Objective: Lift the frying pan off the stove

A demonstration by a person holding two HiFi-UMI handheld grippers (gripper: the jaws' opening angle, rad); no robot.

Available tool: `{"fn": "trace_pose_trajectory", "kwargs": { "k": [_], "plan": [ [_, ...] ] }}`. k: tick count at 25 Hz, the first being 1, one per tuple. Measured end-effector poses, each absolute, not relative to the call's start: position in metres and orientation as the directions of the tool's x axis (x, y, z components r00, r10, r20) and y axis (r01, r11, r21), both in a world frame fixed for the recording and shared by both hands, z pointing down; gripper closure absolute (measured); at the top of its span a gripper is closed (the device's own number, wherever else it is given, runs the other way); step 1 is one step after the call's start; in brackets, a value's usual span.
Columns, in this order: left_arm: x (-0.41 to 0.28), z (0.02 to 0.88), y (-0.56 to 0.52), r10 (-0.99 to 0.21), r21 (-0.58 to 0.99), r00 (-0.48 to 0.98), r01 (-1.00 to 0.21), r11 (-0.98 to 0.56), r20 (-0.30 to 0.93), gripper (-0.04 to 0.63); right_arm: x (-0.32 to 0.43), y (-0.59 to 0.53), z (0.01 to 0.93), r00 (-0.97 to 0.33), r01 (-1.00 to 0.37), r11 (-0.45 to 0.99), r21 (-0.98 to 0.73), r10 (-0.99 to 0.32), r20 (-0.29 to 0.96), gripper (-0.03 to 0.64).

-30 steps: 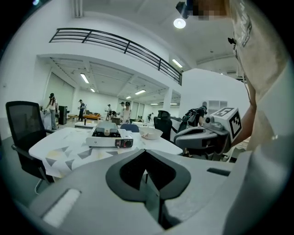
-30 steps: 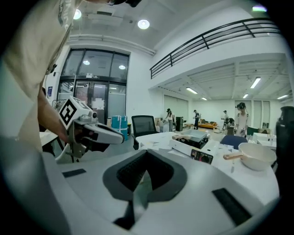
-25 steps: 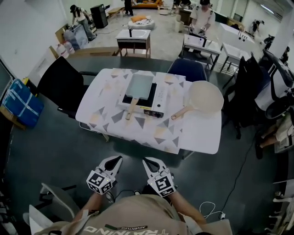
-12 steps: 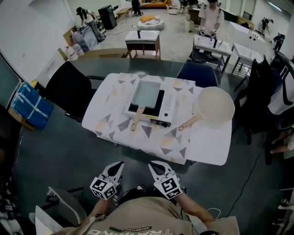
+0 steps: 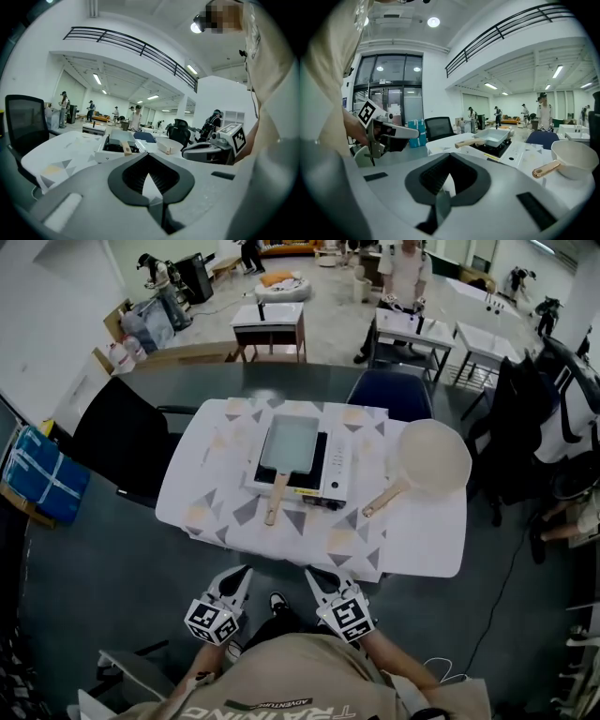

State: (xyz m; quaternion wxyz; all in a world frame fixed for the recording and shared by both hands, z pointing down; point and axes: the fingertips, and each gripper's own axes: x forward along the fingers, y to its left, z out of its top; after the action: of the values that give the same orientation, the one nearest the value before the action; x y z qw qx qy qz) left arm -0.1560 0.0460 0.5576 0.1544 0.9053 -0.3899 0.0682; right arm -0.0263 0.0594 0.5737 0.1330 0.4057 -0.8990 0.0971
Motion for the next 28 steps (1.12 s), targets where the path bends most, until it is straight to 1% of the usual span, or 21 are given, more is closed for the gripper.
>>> {"fn": "trace_pose_trajectory", "kwargs": {
  "k": [5, 10, 15, 21, 24, 28],
  "plan": [
    [-0.165, 0.546, -0.006, -0.653, 0.159, 0.726, -0.686, -0.710, 0.217, 0.595, -0.034, 0.025, 0.558, -0.562, -0.817, 0.575, -0.051, -0.773, 0.293, 0.621],
    [-0.166, 0.550, -0.042, -0.602, 0.184, 0.776, -0.630, -0.754, 0.188, 0.596, -0.033, 0.001, 0.559, -0.484, -0.867, 0.497, -0.044, -0.815, 0.319, 0.621],
    [-0.185, 0.570, -0.071, -0.552, 0.201, 0.807, -0.588, -0.783, 0.210, 0.597, -0.047, -0.023, 0.561, -0.410, -0.909, 0.412, -0.065, -0.853, 0.322, 0.621],
    [-0.181, 0.585, -0.081, -0.514, 0.272, 0.827, -0.561, -0.781, 0.230, 0.596, -0.053, -0.030, 0.563, -0.401, -0.909, 0.415, -0.044, -0.837, 0.373, 0.621],
    [-0.175, 0.589, -0.093, -0.511, 0.283, 0.826, -0.562, -0.777, 0.237, 0.597, -0.050, -0.046, 0.566, -0.411, -0.905, 0.421, -0.056, -0.835, 0.367, 0.621],
    [-0.165, 0.587, -0.116, -0.528, 0.261, 0.812, -0.581, -0.771, 0.249, 0.596, -0.043, -0.077, 0.575, -0.432, -0.897, 0.437, -0.071, -0.830, 0.352, 0.621]
  ]
}}
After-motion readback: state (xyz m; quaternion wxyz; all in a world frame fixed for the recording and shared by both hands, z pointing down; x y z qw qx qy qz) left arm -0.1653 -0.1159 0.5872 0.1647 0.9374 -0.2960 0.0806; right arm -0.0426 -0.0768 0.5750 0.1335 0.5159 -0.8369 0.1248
